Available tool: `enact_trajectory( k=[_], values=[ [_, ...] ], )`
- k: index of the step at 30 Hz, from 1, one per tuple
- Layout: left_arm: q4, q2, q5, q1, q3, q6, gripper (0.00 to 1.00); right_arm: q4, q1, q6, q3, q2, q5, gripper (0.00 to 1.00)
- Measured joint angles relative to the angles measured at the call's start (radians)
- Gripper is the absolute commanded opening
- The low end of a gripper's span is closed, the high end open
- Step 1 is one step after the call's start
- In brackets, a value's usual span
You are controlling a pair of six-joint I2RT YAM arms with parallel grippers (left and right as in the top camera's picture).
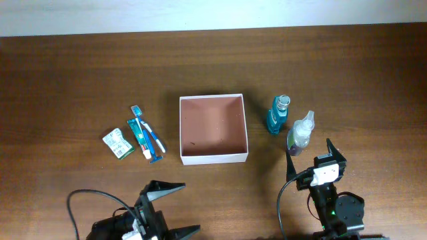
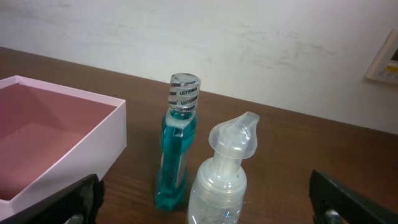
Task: Pack container
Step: 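Move the left gripper over the green toothpaste tube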
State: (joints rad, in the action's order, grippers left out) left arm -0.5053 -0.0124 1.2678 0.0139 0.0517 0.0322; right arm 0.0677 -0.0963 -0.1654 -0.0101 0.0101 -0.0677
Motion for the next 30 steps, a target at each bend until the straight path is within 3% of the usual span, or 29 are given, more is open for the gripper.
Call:
enact_trajectory(
  k=[5,7,11,15,24,30],
  values=[
    [0.095,-0.039,0.001,-0.082,0.106,-0.008,0.99,0.0,0.0,0.0,0.0,0.0,0.0,0.98],
    [0.199,-0.074,-0.019,-0.116,0.179,-0.012,1.0,0.0,0.0,0.0,0.0,0.0,0.0,0.98],
    [0.441,-0.182,-0.137,-0.169,0.33,-0.016,1.0,0.0,0.0,0.0,0.0,0.0,0.0,0.98],
    [0.554,-0.31,-0.248,-0.21,0.444,0.018,0.99,0.0,0.0,-0.001,0.0,0.0,0.0,0.98],
    [0.677,-0.517,-0.453,-0.239,0.506,0.065,0.99,0.0,0.0,0.0,0.0,0.0,0.0,0.98],
    [0.713,-0.537,-0.541,-0.239,0.506,0.065,0.99,0.0,0.0,0.001,0.0,0.0,0.0,0.98]
  ],
)
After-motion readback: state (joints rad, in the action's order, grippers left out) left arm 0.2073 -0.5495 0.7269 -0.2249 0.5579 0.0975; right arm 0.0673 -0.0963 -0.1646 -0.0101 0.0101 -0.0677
